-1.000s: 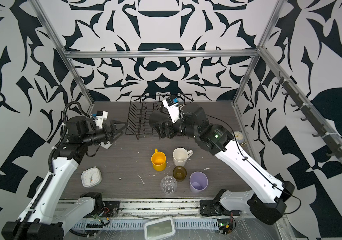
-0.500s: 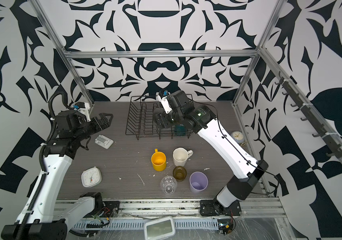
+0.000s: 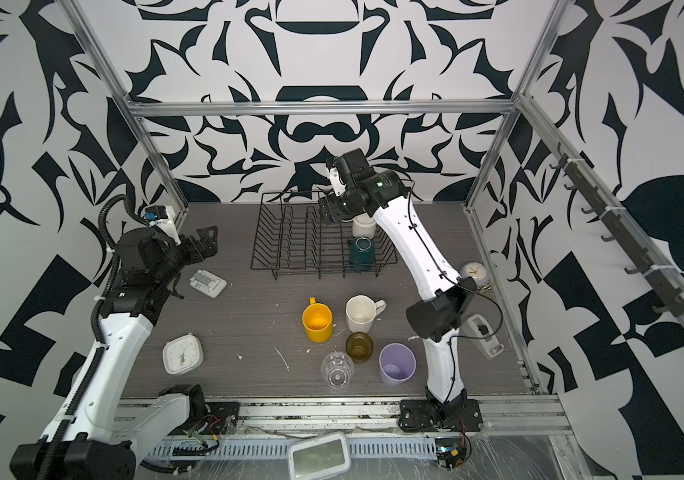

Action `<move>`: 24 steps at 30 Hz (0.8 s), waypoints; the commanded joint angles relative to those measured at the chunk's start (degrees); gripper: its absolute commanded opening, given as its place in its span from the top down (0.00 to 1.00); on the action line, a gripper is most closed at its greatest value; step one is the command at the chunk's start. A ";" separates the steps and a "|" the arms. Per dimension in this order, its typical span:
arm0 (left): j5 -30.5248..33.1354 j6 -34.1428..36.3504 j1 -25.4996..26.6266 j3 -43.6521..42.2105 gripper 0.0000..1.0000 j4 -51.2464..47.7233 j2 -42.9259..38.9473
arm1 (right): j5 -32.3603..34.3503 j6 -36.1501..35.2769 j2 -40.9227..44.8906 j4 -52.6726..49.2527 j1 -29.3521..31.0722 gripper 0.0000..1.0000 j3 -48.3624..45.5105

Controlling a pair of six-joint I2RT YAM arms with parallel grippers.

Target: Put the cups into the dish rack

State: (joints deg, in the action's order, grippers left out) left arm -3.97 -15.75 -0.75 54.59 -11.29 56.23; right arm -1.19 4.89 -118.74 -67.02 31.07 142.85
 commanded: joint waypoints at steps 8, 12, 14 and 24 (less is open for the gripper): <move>-1.59 0.87 -0.38 -1.30 0.01 3.38 -3.34 | -0.22 -0.81 -9.58 -2.66 -1.83 1.00 12.51; -1.63 0.87 -0.43 -1.33 0.01 3.28 -3.56 | -0.21 -0.63 -11.78 -0.86 -1.89 1.00 12.52; -1.69 0.86 -0.46 -1.33 0.01 3.12 -3.58 | -0.13 -0.49 -12.98 -0.29 -1.96 1.00 12.56; -1.93 0.52 -0.87 -1.50 0.01 2.94 -3.33 | 0.57 0.04 -18.70 2.26 -1.92 1.00 13.99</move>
State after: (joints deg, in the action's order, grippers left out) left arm -5.37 -15.53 -1.23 54.08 -9.17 53.52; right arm -1.23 4.49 -139.50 -69.23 29.12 153.05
